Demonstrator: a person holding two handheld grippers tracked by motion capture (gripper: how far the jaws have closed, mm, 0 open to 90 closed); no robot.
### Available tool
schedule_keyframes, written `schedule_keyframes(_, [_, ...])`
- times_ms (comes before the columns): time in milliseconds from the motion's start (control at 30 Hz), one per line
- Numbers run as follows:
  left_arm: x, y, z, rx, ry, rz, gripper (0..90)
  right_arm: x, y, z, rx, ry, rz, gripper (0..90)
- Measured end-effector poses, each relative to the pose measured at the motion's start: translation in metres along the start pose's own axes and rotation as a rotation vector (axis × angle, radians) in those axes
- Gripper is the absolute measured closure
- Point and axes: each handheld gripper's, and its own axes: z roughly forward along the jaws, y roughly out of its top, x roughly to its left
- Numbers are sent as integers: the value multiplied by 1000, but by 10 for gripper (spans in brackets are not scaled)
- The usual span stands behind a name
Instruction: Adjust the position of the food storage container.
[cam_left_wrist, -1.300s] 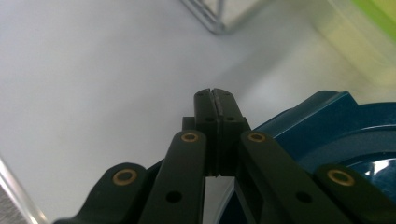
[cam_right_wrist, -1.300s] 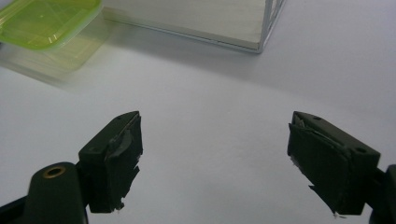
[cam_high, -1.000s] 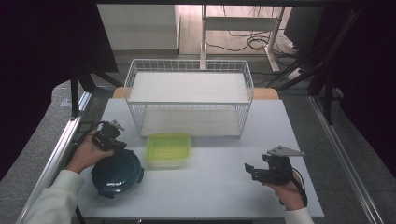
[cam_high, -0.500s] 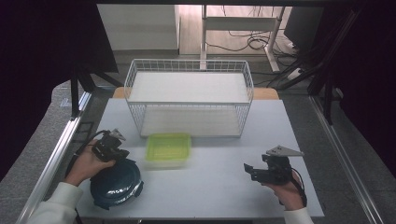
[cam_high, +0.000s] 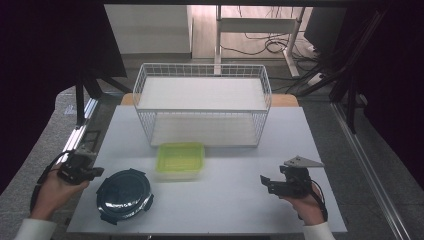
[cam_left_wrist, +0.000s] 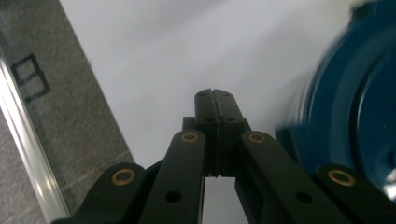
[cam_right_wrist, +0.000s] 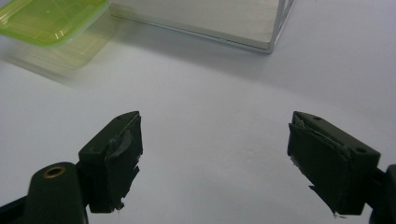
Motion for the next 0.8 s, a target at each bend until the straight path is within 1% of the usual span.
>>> schedule_keyframes(33, [0,0,0,0,0,0,900,0,0,0,0,0,0,177])
schedule_keyframes(67, [-4,-8,-2,-7,-27,-10,900,1,0,0,2,2,-4,177])
schedule_keyframes(100, [-4,-8,-2,-7,-27,-10,900,2,1,1,3,3,-4,177])
schedule_keyframes(133, [-7,-13,-3,-13,-60,-20,900,2,1,1,3,2,-7,177])
schedule_keyframes(167, [-7,-13,-3,-13,-60,-20,900,2,1,2,5,2,-6,177])
schedule_keyframes(233, [-10,-16,-2,-18,-81,-28,900,2,1,3,10,1,-6,177])
schedule_keyframes(267, [-11,-17,-1,-20,-85,-34,900,2,0,3,12,1,-5,177])
schedule_keyframes(300, [-12,-18,-1,-27,-77,-52,900,2,0,3,12,1,-4,177])
schedule_keyframes(367, [-13,-18,-2,-29,-73,-56,900,1,0,2,13,0,-3,177])
schedule_keyframes(400, [-14,-19,-1,-34,-73,-71,900,0,0,2,10,-1,-2,177])
schedule_keyframes(500, [-13,-20,-2,-34,-78,-79,900,0,0,1,8,0,2,177])
schedule_keyframes(533, [-13,-21,-2,-37,-86,-99,900,0,0,0,8,-2,3,177])
schedule_keyframes(633, [-13,-22,-1,-39,-93,-105,900,0,0,1,8,-2,2,177])
schedule_keyframes(767, [-18,-23,-2,-38,-98,-100,900,1,0,2,12,-3,-1,177])
schedule_keyframes(800, [-19,-23,-2,-40,-107,-98,900,1,0,2,13,-3,0,177])
